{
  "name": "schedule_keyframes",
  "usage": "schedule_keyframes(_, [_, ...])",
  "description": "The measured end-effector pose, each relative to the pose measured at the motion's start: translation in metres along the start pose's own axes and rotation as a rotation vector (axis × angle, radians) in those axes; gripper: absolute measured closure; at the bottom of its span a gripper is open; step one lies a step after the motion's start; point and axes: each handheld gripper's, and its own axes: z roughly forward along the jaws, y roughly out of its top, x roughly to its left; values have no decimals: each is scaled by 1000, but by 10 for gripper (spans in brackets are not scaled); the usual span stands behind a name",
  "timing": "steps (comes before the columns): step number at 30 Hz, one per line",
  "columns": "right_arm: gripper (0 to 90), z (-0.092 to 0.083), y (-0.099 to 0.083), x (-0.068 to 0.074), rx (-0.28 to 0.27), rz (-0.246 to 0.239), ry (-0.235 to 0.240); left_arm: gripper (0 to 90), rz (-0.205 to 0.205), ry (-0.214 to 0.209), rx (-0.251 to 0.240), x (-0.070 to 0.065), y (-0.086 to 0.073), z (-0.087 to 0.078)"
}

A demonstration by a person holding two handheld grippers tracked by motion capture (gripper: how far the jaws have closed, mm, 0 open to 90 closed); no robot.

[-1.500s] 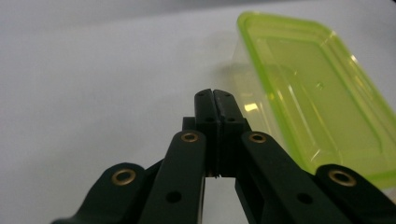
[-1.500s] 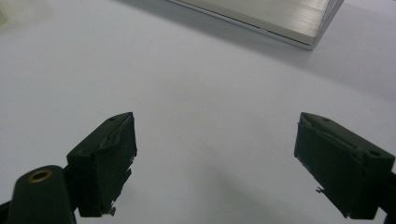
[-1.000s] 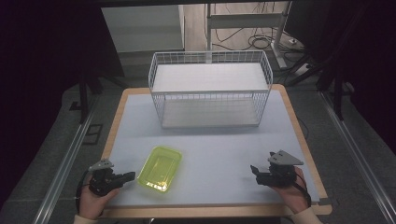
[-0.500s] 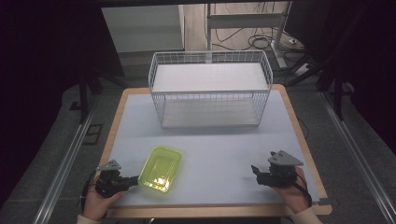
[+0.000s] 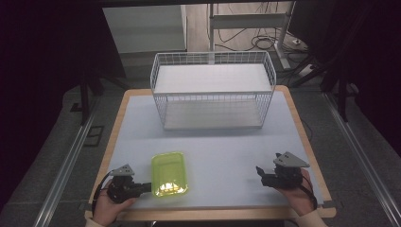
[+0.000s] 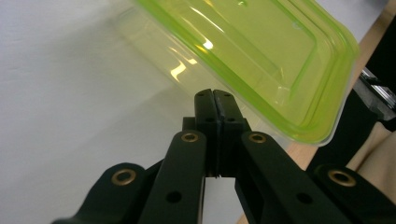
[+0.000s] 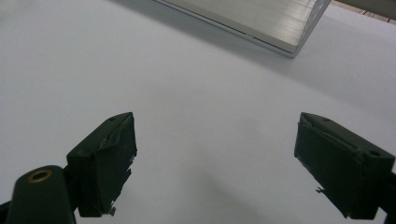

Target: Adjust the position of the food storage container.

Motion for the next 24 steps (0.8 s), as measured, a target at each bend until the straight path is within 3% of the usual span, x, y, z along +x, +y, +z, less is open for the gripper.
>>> schedule_keyframes(24, [131, 1, 0, 0, 7, 7, 2, 900, 102, -49, 29, -46, 20, 39])
